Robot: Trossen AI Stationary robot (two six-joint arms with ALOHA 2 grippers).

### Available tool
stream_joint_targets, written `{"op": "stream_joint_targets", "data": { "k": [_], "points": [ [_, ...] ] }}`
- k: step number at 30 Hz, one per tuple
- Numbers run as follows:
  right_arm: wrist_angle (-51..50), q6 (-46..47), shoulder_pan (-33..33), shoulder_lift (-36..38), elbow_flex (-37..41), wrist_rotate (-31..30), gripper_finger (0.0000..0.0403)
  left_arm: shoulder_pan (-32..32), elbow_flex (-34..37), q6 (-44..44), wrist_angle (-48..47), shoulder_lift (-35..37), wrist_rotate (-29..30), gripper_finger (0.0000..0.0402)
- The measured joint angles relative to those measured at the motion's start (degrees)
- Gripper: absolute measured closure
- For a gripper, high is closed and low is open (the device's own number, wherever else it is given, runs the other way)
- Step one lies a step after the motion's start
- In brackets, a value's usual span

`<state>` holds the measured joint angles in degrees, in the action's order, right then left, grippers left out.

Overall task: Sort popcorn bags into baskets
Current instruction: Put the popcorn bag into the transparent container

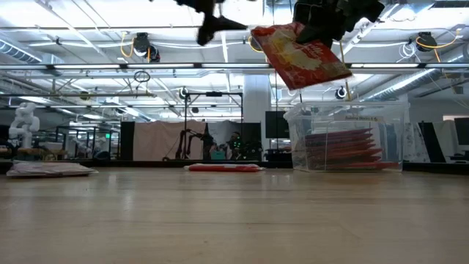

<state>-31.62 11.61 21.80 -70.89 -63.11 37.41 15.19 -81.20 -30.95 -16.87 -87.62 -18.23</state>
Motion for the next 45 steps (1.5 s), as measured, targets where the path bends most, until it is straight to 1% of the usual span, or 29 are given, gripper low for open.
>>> {"op": "stream_joint_targets", "data": {
  "k": [6,10,13,15,18,21,24,25,26,29,32,35,40,43,45],
  "points": [
    [-3.02,-0.92,-0.02,0.0,0.0,-0.02,0.0386,-1.54,-0.86,4.03,2.35,-7.24,-2.83,0.0133],
    [-3.69,-1.83,-0.02,0.0,0.0,-0.06,0.0386,-2.55,-0.86,6.59,3.57,-10.64,-2.78,0.0133],
    [-4.09,-1.48,-0.04,0.0,0.0,-1.18,0.0385,-3.3,-0.85,9.38,3.55,-12.31,-2.89,0.0147],
    [-4.24,-0.52,-0.02,0.0,0.0,-1.4,0.0385,-3.73,-0.84,10.31,4.22,-13.1,-4.22,0.017],
    [-4.24,-0.44,-0.02,0.0,0.0,-1.45,0.0385,-4.03,-0.84,11.15,4.32,-13.55,-7.49,0.0224],
    [-4.24,-0.39,-0.04,0.0,0.0,-1.59,0.0385,-4.2,-0.84,12.26,4.94,-14.49,-7.65,0.0296],
    [-4.15,-0.46,-0.04,0.02,-0.02,-3.48,0.0385,-3.94,-0.77,11.77,4.7,-14.61,-7.59,0.0373],
    [-4.0,-0.45,-0.04,0.06,-0.03,-4.03,0.0385,-3.9,-0.77,11.7,4.66,-14.55,-7.61,0.0384],
    [-3.94,-0.47,-0.04,0.09,-0.04,-4.21,0.0385,-3.84,-0.77,11.38,4.7,-14.53,-7.6,0.0385],
    [-3.85,-0.02,-0.04,0.38,-0.04,-4.87,0.0378,-3.47,-0.77,10.84,4.71,-14.45,-7.69,0.0375],
    [-3.85,0.11,-0.04,1.9,-0.04,-7.98,0.0352,-2.94,-0.77,9.69,4.95,-13.5,-7.66,0.0379],
    [-3.93,-0.08,0.39,4.81,-0.04,-11.55,0.0308,-2.18,-0.77,9.14,4.6,-11.52,-7.68,0.0392],
    [-3.72,0.21,1.84,11.2,-0.04,-17.39,0.0235,0.34,-0.77,9.0,4.58,-6.73,-7.67,0.0393],
    [-2.76,0.06,3.17,14.49,-0.04,-18.35,0.0207,2.29,-0.77,9.29,5.37,-3.45,-7.48,0.0396],
    [-0.99,0.79,4.03,16.11,-0.04,-18.2,0.0198,3.41,-0.77,9.92,7.48,-1.88,-7.48,0.0394]
  ]
}}
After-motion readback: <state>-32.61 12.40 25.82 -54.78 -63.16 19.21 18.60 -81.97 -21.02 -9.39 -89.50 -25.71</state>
